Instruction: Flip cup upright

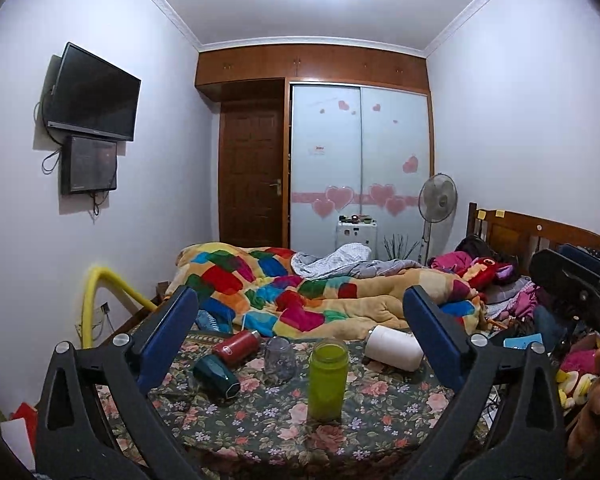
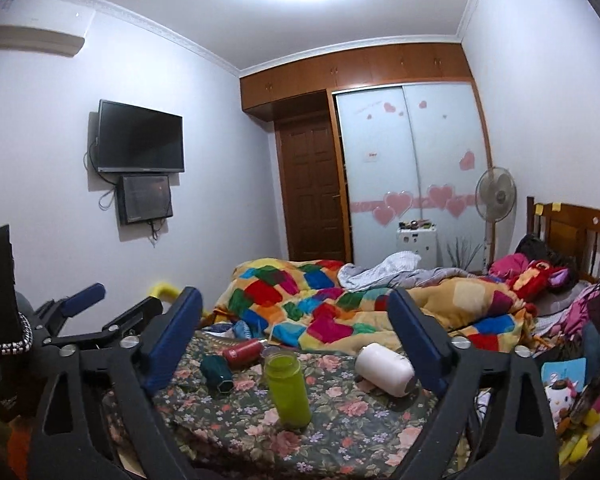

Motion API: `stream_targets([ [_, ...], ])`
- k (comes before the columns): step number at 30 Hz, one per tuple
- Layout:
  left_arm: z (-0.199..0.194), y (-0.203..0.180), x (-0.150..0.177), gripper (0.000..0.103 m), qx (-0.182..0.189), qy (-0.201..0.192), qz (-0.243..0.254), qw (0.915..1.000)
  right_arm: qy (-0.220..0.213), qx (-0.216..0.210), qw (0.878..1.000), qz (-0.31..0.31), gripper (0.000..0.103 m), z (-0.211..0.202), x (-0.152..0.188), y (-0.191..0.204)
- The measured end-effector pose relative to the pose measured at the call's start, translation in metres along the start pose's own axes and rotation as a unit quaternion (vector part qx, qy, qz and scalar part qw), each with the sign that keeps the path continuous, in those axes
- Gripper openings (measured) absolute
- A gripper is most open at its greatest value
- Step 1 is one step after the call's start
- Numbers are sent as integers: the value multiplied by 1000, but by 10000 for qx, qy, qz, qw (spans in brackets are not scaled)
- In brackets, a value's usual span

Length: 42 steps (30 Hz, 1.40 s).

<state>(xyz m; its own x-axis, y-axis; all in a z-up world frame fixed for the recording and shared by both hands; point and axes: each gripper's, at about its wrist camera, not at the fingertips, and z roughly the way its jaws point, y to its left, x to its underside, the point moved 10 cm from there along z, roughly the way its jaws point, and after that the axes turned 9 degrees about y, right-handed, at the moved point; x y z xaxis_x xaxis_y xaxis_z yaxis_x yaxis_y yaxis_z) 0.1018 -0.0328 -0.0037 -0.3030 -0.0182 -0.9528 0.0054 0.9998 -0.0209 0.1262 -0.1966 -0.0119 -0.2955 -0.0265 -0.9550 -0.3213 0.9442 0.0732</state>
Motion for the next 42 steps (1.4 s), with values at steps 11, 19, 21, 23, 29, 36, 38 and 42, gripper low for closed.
stream_targets([
  [11,-6,1,7,103,17,45,-63,10000,144,48,9999,-48,103,2,8,-3],
  [19,-5,-1,10,103,27,41,-31,10000,194,16,9998,-21,103,-1,14,-1],
  [21,-5,-2,11,103,35,54,-34,10000,217,16,9998,-18,103,0,16,0],
  [23,-4,-2,11,103,45,62,-38,10000,233,21,9997,-17,103,1,17,0],
  [29,-4,-3,11,103,60,63,-46,10000,271,19,9996,-21,103,0,19,1],
  [36,-5,-4,11,103,62,56,-39,10000,289,17,9996,-6,103,1,18,1],
  [38,-5,-4,11,103,65,51,-33,10000,298,16,9996,4,103,1,19,1],
  [42,-5,-4,11,103,66,51,-39,10000,311,12,9995,21,103,2,20,1],
])
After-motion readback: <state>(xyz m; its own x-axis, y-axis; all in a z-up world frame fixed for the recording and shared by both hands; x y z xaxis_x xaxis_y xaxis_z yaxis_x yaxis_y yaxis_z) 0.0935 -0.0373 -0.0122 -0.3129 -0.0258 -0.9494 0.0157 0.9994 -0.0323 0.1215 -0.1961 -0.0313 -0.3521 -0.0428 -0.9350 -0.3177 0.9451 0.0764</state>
